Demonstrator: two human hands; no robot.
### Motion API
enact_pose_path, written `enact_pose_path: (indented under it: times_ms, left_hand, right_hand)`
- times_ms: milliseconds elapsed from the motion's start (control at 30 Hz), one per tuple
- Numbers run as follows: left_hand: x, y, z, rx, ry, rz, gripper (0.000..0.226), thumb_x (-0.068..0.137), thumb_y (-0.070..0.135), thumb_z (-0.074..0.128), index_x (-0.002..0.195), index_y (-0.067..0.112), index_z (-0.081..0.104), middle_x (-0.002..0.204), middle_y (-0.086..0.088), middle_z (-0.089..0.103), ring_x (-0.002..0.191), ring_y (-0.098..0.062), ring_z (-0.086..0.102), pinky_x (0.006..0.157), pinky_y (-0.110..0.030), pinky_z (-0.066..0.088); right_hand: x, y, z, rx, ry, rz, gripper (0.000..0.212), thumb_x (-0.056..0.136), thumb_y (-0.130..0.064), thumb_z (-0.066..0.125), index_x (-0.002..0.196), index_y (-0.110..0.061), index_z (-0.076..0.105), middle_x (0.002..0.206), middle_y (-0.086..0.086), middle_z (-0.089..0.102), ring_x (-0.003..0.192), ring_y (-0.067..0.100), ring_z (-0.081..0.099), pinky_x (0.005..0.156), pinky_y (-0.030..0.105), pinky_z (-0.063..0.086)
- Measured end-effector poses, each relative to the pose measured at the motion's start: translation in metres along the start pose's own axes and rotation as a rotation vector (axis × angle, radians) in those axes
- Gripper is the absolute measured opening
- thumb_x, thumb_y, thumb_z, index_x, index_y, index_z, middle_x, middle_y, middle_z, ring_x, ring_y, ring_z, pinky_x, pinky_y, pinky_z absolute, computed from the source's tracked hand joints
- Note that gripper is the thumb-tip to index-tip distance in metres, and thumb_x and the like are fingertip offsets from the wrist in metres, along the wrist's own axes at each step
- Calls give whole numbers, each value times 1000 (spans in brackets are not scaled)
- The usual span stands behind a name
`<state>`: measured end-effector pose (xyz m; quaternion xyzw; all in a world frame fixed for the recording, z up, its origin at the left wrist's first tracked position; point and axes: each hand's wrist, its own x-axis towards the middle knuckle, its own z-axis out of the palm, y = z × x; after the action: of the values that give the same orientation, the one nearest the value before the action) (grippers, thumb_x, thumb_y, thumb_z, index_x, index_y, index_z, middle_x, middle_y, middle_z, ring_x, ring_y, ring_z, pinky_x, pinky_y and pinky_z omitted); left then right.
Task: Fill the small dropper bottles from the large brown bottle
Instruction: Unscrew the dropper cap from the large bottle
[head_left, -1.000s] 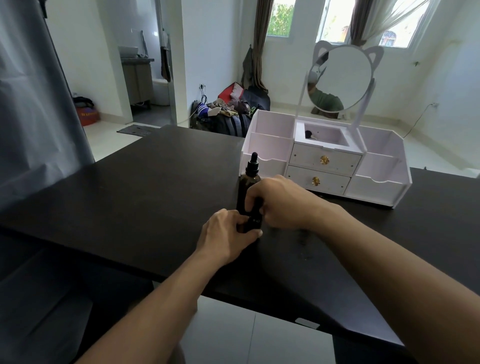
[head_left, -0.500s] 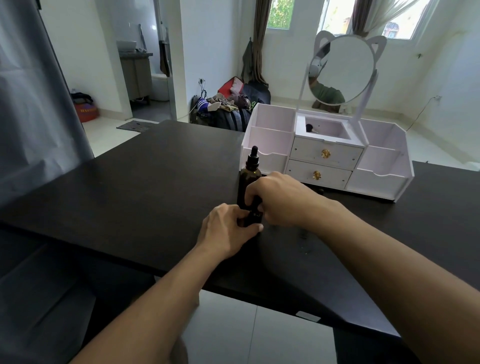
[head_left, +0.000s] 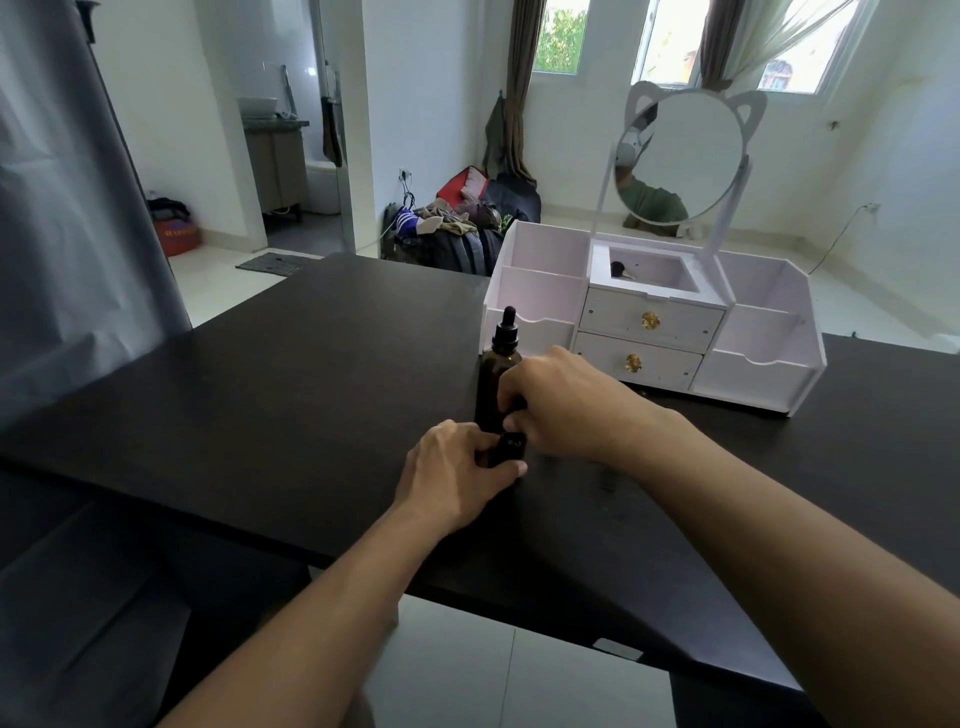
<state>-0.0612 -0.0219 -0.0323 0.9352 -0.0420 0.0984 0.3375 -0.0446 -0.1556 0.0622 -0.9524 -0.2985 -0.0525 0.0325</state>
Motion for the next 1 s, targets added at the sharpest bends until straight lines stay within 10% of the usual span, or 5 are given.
enact_pose_path:
  times_ms: [233,600,1000]
  left_hand:
    - [1,-2,0,-45,-15,-13,30,80,53,69,102,33,74,88,6,55,90,-15,56,73,-27,41]
    - [0,-1,1,-67,31,10,32,79,51,72,104,31,74,73,18,46,77,-8,49,67,-24,37]
    - [1,-2,3,-42,68,8,40,79,53,71,108,26,73,79,13,55,77,-4,50,63,-22,36]
  right_hand:
    - [-5,1,-17,56,17,-32,36,82,5,61,111,-15,68,111,3,66,94,17,59,78,25,50]
    - [-63,34,8,209,331,351,6,84,-17,72,90,-19,70,79,-5,62,77,14,62,69,21,45]
    - [-67,40,73,176,411,406,13,84,-19,73,89,-11,63,92,4,63,73,14,47,69,25,37]
